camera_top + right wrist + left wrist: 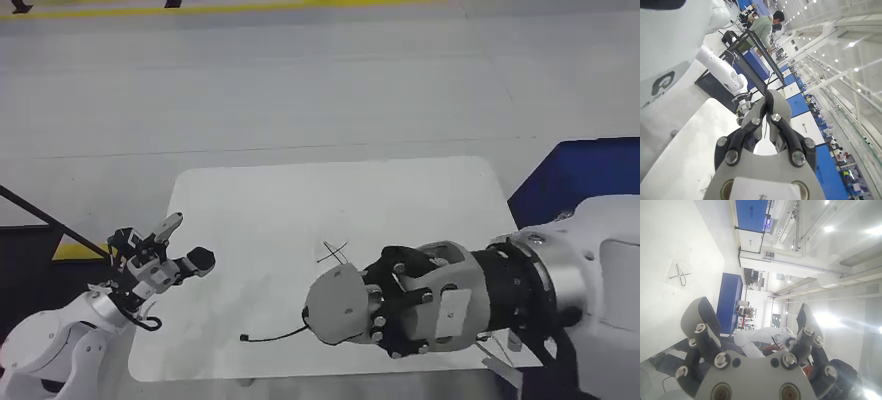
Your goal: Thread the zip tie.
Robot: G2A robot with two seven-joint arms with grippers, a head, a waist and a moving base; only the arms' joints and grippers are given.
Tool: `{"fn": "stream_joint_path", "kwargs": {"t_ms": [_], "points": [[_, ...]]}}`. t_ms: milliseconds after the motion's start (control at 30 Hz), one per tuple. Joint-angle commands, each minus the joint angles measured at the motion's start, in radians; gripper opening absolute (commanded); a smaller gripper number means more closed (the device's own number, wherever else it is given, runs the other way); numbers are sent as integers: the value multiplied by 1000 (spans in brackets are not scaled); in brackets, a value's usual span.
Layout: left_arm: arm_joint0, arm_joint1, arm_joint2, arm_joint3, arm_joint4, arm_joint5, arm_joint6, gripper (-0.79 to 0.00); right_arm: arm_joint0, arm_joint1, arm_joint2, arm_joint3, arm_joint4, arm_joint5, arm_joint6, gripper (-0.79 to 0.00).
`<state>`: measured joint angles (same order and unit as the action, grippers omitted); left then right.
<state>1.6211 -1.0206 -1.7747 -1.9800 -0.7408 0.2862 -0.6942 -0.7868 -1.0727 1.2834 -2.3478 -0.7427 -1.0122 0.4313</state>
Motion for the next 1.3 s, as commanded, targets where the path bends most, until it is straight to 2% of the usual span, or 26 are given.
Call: {"fn": "stream_joint_path", "kwargs": {"t_ms": [0, 100, 200, 367, 433, 500, 633, 700, 867, 1033, 1100, 1267], "points": [[0, 0, 0, 0, 0, 0, 0, 0, -83, 12, -44, 28, 120, 0, -6, -785], [0, 0, 0, 0, 0, 0, 0, 0, -103, 40, -104, 117, 400, 0, 110, -785], [0, 0, 0, 0, 0, 0, 0, 0, -34, 73, -167, 191, 744, 48, 314, -785], [0, 0, 0, 0, 0, 0, 0, 0, 92, 109, -236, 251, 1424, 313, 671, -785], [0, 0, 0, 0, 0, 0, 0, 0, 81, 113, -242, 246, 1624, 387, 740, -785], [0, 0, 0, 0, 0, 0, 0, 0, 39, 113, -250, 240, 1746, 428, 750, -785], [0, 0, 0, 0, 0, 0, 0, 0, -33, 108, -277, 247, 1873, 475, 775, -785], [0, 0, 0, 0, 0, 0, 0, 0, -68, 105, -283, 263, 1918, 491, 752, -785], [0, 0, 0, 0, 0, 0, 0, 0, -141, 96, -304, 283, 1923, 516, 702, -785], [0, 0, 0, 0, 0, 0, 0, 0, -161, 84, -322, 292, 1872, 531, 694, -785], [0, 0, 0, 0, 0, 0, 0, 0, -154, 79, -318, 288, 1832, 512, 702, -785], [0, 0, 0, 0, 0, 0, 0, 0, -101, 67, -259, 278, 1599, 337, 709, -785]]}}
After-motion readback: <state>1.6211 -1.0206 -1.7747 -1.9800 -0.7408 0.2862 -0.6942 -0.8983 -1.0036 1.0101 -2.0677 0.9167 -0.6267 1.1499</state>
